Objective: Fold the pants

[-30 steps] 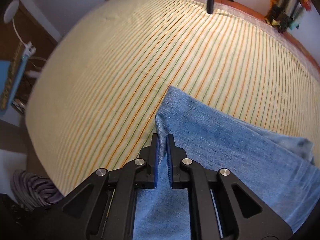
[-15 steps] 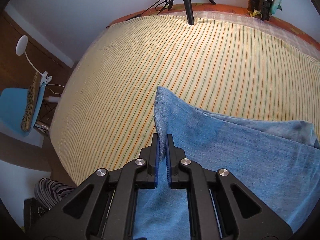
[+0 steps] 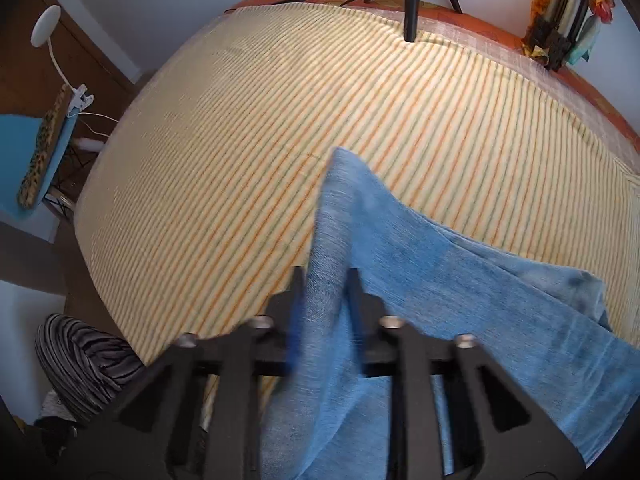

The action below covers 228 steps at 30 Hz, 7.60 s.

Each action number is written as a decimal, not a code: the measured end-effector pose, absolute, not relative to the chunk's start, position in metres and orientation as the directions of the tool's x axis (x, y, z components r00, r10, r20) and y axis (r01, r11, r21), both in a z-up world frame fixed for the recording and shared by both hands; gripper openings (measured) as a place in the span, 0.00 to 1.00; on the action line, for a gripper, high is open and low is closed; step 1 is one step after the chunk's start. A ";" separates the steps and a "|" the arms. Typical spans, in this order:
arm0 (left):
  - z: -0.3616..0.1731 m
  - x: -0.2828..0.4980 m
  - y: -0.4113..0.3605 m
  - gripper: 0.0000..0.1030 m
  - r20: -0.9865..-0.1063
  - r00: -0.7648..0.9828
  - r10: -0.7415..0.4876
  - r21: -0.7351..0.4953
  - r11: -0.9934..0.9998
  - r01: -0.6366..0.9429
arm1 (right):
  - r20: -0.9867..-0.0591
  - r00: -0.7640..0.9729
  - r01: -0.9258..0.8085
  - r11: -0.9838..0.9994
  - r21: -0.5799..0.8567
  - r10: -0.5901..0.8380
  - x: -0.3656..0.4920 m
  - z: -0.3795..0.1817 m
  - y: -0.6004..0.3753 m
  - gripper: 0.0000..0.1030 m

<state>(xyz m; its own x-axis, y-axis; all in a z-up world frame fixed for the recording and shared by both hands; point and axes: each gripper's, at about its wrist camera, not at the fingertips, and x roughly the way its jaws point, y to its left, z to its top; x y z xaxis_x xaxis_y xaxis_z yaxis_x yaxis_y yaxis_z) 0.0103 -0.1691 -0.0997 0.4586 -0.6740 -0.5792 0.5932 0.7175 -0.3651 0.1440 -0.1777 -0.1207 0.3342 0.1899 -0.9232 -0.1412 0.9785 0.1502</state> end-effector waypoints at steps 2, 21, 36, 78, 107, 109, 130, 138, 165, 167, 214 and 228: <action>-0.096 0.008 -0.174 0.22 -0.574 0.453 -0.683 -0.365 0.708 0.605 | -0.908 0.368 -0.116 0.979 0.168 0.200 0.138 -0.115 -0.192 0.08; -0.062 -0.004 -0.291 0.23 -0.529 0.238 -0.814 -0.358 0.469 0.808 | -0.799 0.582 0.116 0.957 0.266 0.152 0.046 -0.064 -0.353 0.06; -0.074 0.035 -0.252 0.44 -0.623 0.261 -0.738 -0.288 0.527 0.800 | -0.758 0.650 0.315 0.889 0.332 0.053 -0.031 -0.065 -0.477 0.06; -0.079 0.078 -0.369 0.44 -0.686 0.279 -0.672 -0.150 0.506 0.850 | -0.653 0.734 0.431 0.871 0.234 -0.188 -0.103 -0.096 -0.541 0.35; -0.084 0.125 -0.366 0.64 -0.728 0.173 -0.663 -0.353 0.579 0.735 | -0.690 0.724 0.395 0.808 0.437 0.019 -0.112 -0.122 -0.607 0.77; -0.082 0.119 -0.362 0.66 -0.724 0.139 -0.676 -0.384 0.562 0.733 | -0.684 0.725 0.383 0.777 0.500 0.082 -0.123 -0.132 -0.618 0.77; -0.134 0.091 -0.386 0.67 -0.760 0.022 -0.650 -0.469 0.572 0.673 | -0.576 0.710 0.163 0.700 0.695 0.406 -0.117 -0.193 -0.634 0.77; -0.135 0.084 -0.394 0.67 -0.762 0.055 -0.645 -0.432 0.571 0.698 | -0.622 0.705 0.134 0.798 0.587 0.340 -0.123 -0.184 -0.608 0.51; -0.135 0.081 -0.406 0.68 -0.769 0.068 -0.635 -0.413 0.576 0.706 | -0.630 0.685 0.080 0.821 0.566 0.367 -0.103 -0.185 -0.597 0.42; -0.134 0.081 -0.405 0.58 -0.762 0.066 -0.645 -0.423 0.572 0.702 | -0.634 0.691 0.079 0.836 0.543 0.346 -0.105 -0.179 -0.593 0.32; -0.063 0.070 -0.421 0.15 -0.622 0.029 -0.783 -0.486 0.414 0.769 | -0.713 0.687 0.215 0.898 0.383 0.139 -0.114 -0.099 -0.576 0.22; -0.080 0.069 -0.416 0.15 -0.653 0.083 -0.752 -0.419 0.451 0.788 | -0.717 0.693 0.275 0.890 0.364 0.080 -0.096 -0.126 -0.578 0.16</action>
<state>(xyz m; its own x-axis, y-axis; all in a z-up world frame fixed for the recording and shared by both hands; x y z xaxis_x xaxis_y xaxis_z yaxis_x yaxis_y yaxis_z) 0.0685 -0.4157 -0.0796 0.0835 -0.7523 -0.6535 0.7881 0.4511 -0.4187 -0.0964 -0.5780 -0.1256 0.6925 0.0797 -0.7170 0.2746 0.8899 0.3642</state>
